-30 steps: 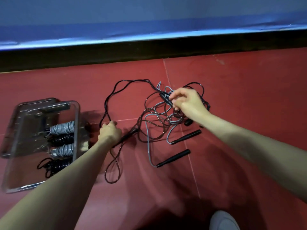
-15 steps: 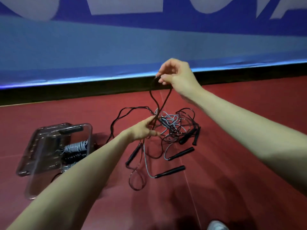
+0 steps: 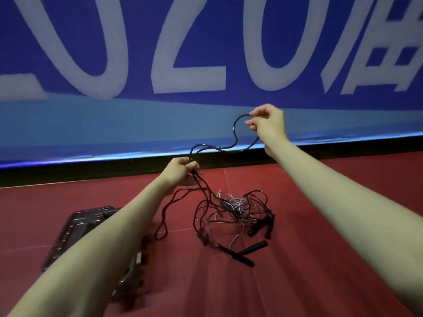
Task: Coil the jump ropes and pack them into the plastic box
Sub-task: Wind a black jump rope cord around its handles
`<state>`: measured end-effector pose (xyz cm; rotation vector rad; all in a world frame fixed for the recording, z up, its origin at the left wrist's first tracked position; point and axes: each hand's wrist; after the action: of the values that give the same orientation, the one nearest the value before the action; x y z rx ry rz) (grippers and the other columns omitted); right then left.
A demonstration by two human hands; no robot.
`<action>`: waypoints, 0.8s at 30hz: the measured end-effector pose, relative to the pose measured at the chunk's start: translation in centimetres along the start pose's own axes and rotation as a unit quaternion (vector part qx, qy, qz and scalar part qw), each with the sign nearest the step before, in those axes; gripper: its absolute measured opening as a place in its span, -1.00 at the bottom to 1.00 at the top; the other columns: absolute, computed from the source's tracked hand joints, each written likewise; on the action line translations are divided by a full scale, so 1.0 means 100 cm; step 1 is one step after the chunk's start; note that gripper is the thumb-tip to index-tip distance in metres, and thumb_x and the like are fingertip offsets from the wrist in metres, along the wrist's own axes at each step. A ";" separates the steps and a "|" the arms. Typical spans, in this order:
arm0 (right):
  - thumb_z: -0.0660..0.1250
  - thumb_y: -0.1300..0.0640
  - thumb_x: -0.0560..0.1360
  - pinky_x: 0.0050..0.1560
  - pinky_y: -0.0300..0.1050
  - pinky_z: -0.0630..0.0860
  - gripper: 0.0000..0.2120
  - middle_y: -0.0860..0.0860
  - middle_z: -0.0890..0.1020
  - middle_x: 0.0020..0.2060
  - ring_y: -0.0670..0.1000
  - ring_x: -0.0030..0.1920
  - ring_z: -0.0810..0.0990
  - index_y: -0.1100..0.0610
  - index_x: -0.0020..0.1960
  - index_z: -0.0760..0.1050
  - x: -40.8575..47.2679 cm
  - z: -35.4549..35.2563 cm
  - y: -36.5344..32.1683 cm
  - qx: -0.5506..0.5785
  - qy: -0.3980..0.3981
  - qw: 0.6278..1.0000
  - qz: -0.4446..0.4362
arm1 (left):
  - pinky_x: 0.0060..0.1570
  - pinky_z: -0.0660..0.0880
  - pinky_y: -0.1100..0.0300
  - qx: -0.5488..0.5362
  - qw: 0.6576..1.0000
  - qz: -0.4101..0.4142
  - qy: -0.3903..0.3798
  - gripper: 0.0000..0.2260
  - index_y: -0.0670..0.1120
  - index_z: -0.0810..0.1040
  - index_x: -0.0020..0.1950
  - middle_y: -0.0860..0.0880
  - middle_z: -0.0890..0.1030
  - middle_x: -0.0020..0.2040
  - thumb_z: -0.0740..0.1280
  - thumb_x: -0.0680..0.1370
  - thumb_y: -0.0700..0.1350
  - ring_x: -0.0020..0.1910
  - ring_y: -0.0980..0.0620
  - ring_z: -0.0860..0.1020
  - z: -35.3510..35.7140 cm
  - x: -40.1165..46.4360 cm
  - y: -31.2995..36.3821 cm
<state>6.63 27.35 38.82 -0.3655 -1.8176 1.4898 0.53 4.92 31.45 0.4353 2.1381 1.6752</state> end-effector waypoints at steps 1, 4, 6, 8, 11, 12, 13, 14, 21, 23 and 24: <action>0.20 0.51 0.43 -0.24 -0.28 0.48 -0.66 -0.01 0.53 -0.31 -0.20 -0.41 0.58 0.10 -0.28 0.45 -0.001 -0.002 0.005 -0.008 0.009 1.000 0.009 | -0.34 0.58 0.20 -0.040 0.999 0.016 0.023 -0.82 -0.14 0.46 -0.14 -0.15 0.64 -0.19 0.17 0.65 -0.23 -0.36 -0.02 0.61 -0.005 -0.004 0.016; 0.23 0.47 0.47 -0.16 -0.20 0.48 -0.68 0.01 0.55 -0.33 -0.25 -0.47 0.56 0.09 -0.28 0.47 -0.005 -0.012 0.026 -0.035 -0.016 0.999 0.037 | -0.32 0.62 0.18 -0.149 0.985 0.073 0.051 -0.86 -0.17 0.46 -0.09 -0.17 0.65 -0.17 0.18 0.65 -0.21 -0.35 -0.05 0.65 -0.015 -0.016 0.064; 0.21 0.39 0.54 -0.25 -0.24 0.48 -0.73 0.06 0.59 -0.25 -0.21 -0.43 0.59 0.10 -0.21 0.49 -0.007 -0.016 0.030 -0.029 -0.053 0.995 0.079 | -0.21 0.63 0.15 -0.171 0.978 0.116 0.042 -0.87 -0.16 0.46 -0.07 -0.15 0.67 -0.15 0.18 0.65 -0.18 -0.30 -0.07 0.68 -0.019 -0.027 0.091; 0.11 0.34 0.59 -0.26 -0.22 0.43 -0.78 0.08 0.62 -0.17 -0.08 -0.32 0.62 0.14 -0.07 0.49 -0.010 -0.017 0.027 -0.011 -0.081 0.988 0.133 | -0.18 0.62 0.17 -0.199 0.967 0.155 0.040 -0.85 -0.15 0.45 -0.08 -0.11 0.69 -0.17 0.17 0.65 -0.18 -0.30 -0.07 0.68 -0.020 -0.035 0.115; 0.13 0.40 0.54 -0.13 -0.18 0.45 -0.71 0.03 0.66 -0.14 0.04 -0.09 0.64 0.15 0.14 0.49 -0.019 -0.018 0.027 -0.042 -0.176 0.973 0.143 | -0.20 0.63 0.20 -0.249 0.949 0.185 0.051 -0.80 -0.14 0.44 -0.12 -0.12 0.68 -0.14 0.13 0.67 -0.18 -0.27 -0.07 0.68 -0.019 -0.038 0.136; 0.16 0.44 0.51 -0.07 -0.18 0.46 -0.65 0.00 0.67 -0.08 0.04 0.04 0.63 0.12 0.16 0.51 -0.023 -0.018 0.026 -0.071 -0.243 0.959 0.127 | -0.20 0.63 0.19 -0.267 0.944 0.188 0.051 -0.79 -0.14 0.44 -0.13 -0.13 0.68 -0.14 0.12 0.67 -0.18 -0.25 -0.08 0.68 -0.019 -0.037 0.140; 0.19 0.47 0.48 0.00 -0.19 0.47 -0.58 -0.03 0.66 0.00 0.02 0.16 0.58 0.07 0.18 0.52 -0.026 -0.017 0.025 -0.093 -0.316 0.937 0.114 | -0.21 0.63 0.19 -0.283 0.939 0.192 0.050 -0.78 -0.15 0.43 -0.14 -0.13 0.68 -0.13 0.11 0.68 -0.19 -0.23 -0.10 0.68 -0.019 -0.036 0.144; 0.21 0.48 0.45 0.06 -0.21 0.47 -0.53 -0.06 0.64 0.10 -0.02 0.24 0.53 0.03 0.21 0.52 -0.030 -0.015 0.024 -0.099 -0.380 0.913 0.113 | -0.21 0.62 0.19 -0.296 0.934 0.193 0.050 -0.78 -0.16 0.42 -0.14 -0.13 0.68 -0.14 0.11 0.68 -0.19 -0.22 -0.11 0.69 -0.019 -0.034 0.145; 0.37 0.43 0.46 0.09 -0.26 0.48 -0.66 0.01 0.64 0.02 -0.08 0.07 0.60 0.16 0.17 0.51 -0.049 0.017 0.027 -0.097 -0.562 0.812 0.124 | -0.25 0.61 0.20 -0.422 0.889 0.163 0.070 -0.83 -0.18 0.40 -0.07 -0.12 0.70 -0.19 0.11 0.68 -0.19 -0.21 -0.08 0.69 -0.018 -0.025 0.149; 0.35 0.37 0.51 -0.07 -0.30 0.50 -0.80 0.00 0.63 -0.13 -0.09 -0.09 0.60 0.19 0.10 0.54 -0.049 0.020 0.030 -0.131 -0.577 0.798 0.117 | -0.26 0.61 0.20 -0.454 0.874 0.150 0.085 -0.84 -0.20 0.41 -0.05 -0.13 0.70 -0.21 0.11 0.68 -0.20 -0.23 -0.07 0.68 -0.020 -0.023 0.146; 0.34 0.34 0.52 -0.11 -0.31 0.49 -0.87 0.01 0.63 -0.15 -0.09 -0.12 0.59 0.18 0.04 0.56 -0.048 0.020 0.032 -0.159 -0.582 0.790 0.111 | -0.27 0.62 0.19 -0.472 0.865 0.145 0.091 -0.84 -0.21 0.41 -0.05 -0.14 0.69 -0.22 0.11 0.68 -0.21 -0.25 -0.07 0.68 -0.022 -0.020 0.143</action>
<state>7.73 23.76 34.02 0.3199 -3.1018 1.7116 1.33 5.47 46.02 0.2955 1.1108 2.7402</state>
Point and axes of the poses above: each hand's wrist, its own x-axis towards the middle knuckle, its own z-axis out of the palm, y = z × x
